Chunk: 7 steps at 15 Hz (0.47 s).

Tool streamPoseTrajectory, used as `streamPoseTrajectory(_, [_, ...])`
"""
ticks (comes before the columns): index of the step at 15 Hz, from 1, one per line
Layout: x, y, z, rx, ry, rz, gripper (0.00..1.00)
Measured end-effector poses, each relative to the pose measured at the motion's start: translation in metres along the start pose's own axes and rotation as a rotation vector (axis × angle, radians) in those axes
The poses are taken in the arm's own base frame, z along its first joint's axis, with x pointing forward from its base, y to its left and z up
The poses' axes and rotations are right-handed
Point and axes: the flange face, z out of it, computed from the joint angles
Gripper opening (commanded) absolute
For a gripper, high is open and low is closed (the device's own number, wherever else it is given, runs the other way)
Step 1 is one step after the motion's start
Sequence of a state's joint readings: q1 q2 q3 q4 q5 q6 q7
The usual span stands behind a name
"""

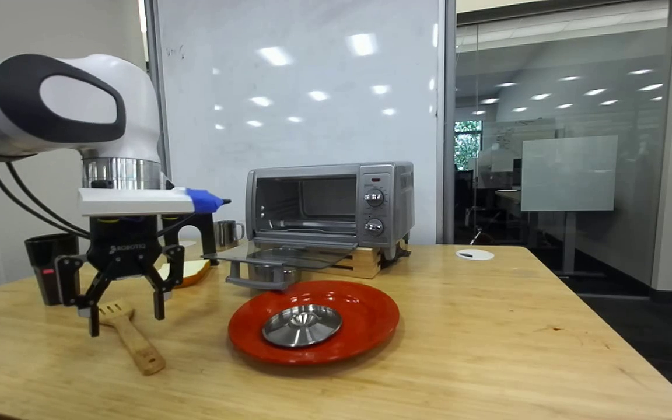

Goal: Use the spatula to take the bread slice out of the oven

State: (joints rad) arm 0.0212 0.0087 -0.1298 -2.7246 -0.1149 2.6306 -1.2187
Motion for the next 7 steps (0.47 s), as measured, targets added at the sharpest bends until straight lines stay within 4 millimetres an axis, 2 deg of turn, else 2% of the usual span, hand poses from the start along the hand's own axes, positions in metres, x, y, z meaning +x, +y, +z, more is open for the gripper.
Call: streamPoseTrajectory(7, [0.0026,-0.0011,0.0013,0.003,-0.002,0.021,1.0])
